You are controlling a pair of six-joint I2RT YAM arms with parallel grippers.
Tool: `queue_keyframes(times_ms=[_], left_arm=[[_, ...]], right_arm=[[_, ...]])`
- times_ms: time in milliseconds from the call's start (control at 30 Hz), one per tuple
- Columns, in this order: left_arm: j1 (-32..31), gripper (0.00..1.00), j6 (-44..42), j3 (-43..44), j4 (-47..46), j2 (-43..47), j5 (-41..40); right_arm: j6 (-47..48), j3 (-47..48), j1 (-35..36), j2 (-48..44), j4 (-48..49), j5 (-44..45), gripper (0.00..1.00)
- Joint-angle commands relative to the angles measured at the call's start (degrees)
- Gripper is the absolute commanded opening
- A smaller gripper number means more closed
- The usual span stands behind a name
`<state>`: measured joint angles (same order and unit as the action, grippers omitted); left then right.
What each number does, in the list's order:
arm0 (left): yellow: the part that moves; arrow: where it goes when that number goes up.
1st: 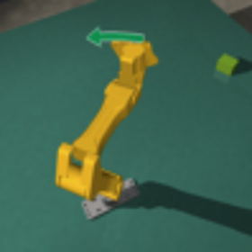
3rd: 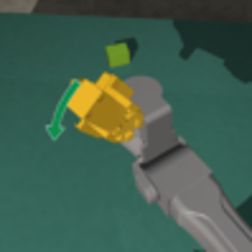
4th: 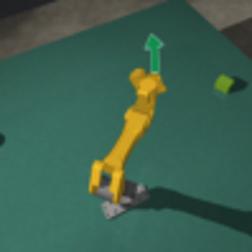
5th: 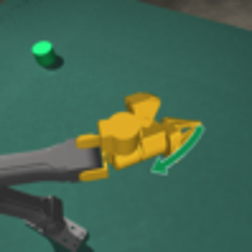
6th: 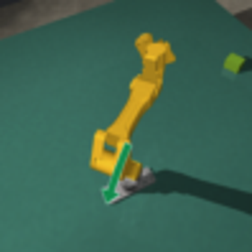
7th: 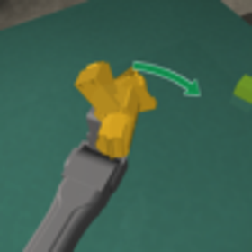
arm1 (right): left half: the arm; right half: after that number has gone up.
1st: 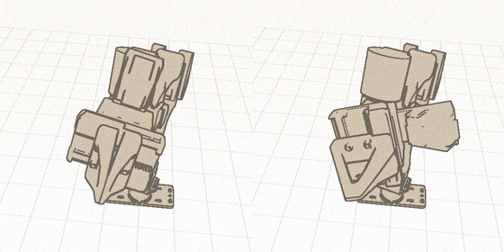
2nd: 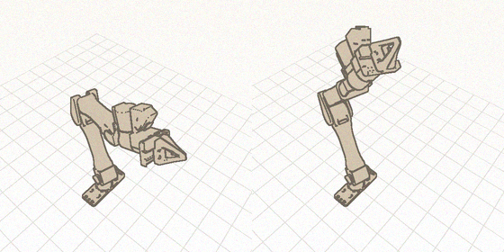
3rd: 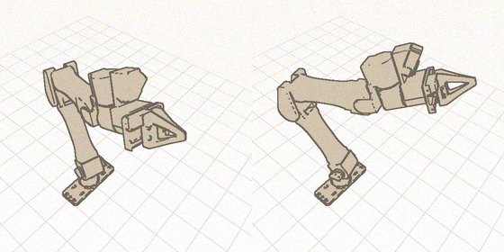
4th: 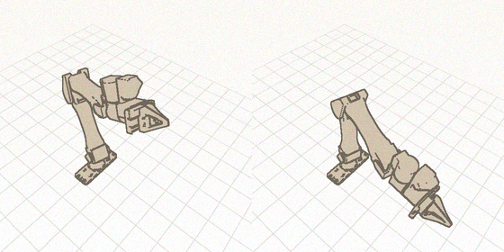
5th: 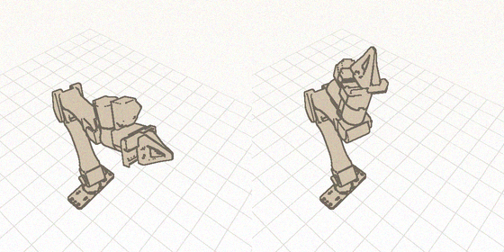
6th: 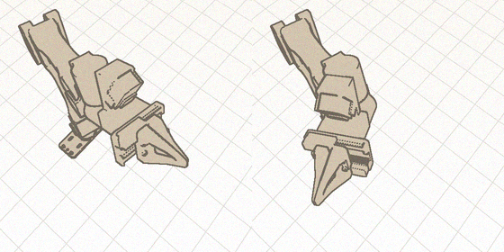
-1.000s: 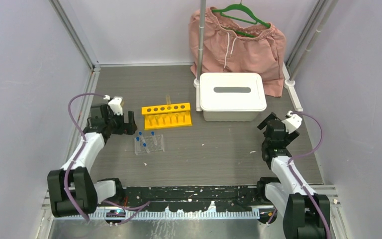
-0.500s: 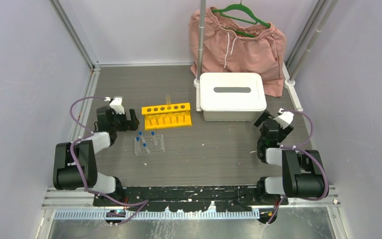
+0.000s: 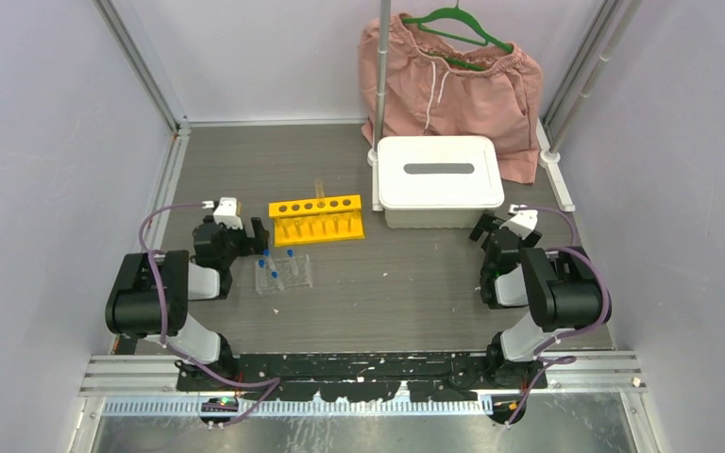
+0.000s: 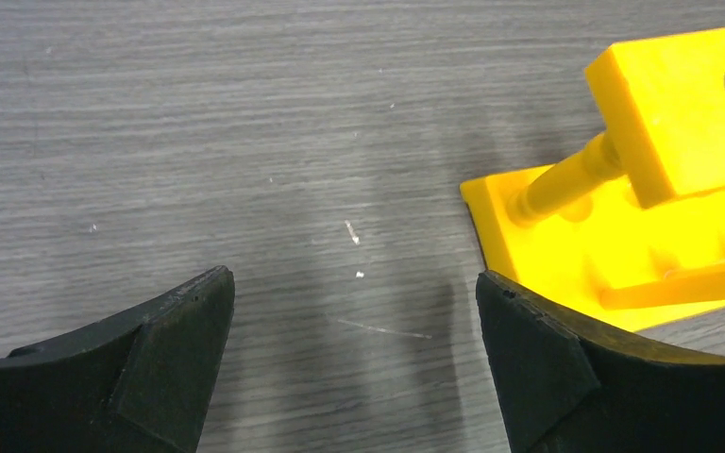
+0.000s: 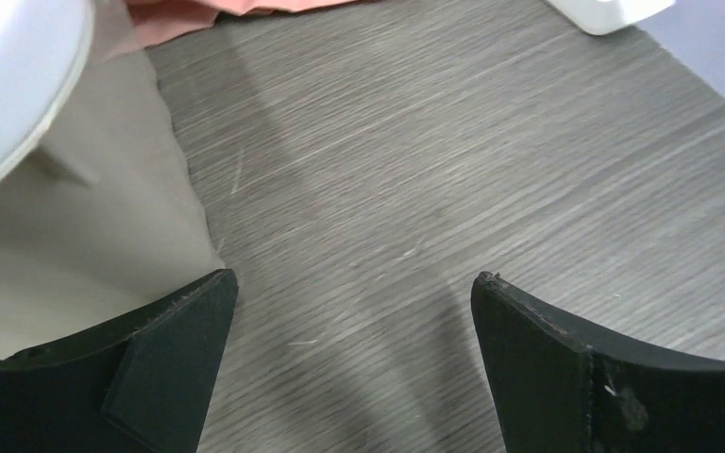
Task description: Organize the chemistry lab equipment
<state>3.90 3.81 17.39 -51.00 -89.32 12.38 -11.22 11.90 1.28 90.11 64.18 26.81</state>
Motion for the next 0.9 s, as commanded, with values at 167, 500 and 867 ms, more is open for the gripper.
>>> queue_keyframes(times_ms=[167,500,867], left_arm=[[-1.7,1.0,-2.0,3.5,-3.5,0.3,-4.1],[-1.7,1.0,-2.0,3.6,-3.4,0.4,-4.1],[-2.1,1.0,-2.3,3.8,-2.8,0.4,-4.6]], right_arm=[[2.7,8.2,-0.4,-0.9,-8.9,-8.0,1.0],[2.6,7.9,-0.4,-0.9,-8.2,-7.9,1.0],[2.6,7.9,-0.4,-0.8,-8.2,-7.9,1.0]])
